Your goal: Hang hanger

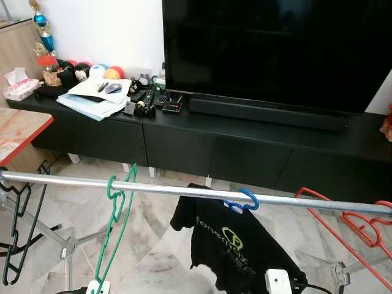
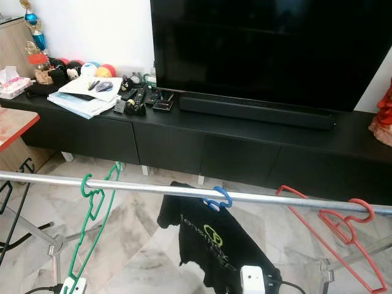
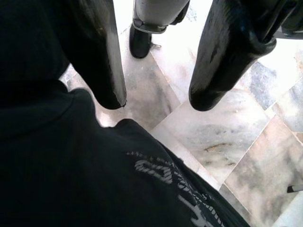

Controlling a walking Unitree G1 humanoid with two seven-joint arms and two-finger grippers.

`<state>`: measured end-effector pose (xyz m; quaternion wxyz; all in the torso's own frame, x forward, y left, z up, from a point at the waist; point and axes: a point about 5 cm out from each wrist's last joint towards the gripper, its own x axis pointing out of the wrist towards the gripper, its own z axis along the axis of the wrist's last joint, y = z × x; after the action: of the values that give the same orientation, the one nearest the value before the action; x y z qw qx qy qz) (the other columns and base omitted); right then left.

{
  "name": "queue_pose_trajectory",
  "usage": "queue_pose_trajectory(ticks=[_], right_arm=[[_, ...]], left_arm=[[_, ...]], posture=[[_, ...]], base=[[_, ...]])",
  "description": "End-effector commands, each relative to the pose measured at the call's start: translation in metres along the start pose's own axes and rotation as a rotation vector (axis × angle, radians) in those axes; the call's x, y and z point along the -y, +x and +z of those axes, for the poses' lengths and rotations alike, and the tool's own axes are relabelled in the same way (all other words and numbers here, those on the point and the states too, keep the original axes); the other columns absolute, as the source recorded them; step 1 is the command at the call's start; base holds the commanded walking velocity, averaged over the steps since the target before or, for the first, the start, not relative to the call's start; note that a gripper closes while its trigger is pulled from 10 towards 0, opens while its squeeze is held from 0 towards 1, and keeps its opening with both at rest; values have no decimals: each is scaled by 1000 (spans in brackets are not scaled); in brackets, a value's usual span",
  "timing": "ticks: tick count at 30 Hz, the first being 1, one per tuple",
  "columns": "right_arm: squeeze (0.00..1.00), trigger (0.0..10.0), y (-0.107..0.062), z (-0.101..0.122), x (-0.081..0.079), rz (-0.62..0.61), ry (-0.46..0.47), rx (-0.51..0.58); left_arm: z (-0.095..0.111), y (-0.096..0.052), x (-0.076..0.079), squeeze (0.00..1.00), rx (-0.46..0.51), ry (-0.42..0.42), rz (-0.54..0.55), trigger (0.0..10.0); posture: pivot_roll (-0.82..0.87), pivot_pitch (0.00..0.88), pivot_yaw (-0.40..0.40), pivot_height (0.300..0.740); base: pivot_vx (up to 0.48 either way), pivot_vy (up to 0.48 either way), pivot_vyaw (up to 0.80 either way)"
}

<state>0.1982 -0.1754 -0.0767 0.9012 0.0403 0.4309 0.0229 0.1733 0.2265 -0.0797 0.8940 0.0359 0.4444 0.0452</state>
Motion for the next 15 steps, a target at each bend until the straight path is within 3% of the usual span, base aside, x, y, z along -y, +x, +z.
queue_pose_trajectory(ticks=[1, 9, 15], right_arm=[[0, 10000, -1, -2, 3, -1, -6, -6], [0, 10000, -1, -4, 3, -1, -2, -11], [0, 10000, -2, -11, -1, 5, -1, -25]], left_arm=[[-8, -2, 1, 0, -22, -2, 0, 10000], [-8, -2, 2, 0, -23, 8, -3, 10000], [-5, -1, 1, 0, -15, 65, -17, 10000]], posture=[[26, 6, -51, 740], [32, 12, -48, 740], [36, 21, -31, 740]], base=[[0, 0, 0], [0, 0, 0], [0, 0, 0]])
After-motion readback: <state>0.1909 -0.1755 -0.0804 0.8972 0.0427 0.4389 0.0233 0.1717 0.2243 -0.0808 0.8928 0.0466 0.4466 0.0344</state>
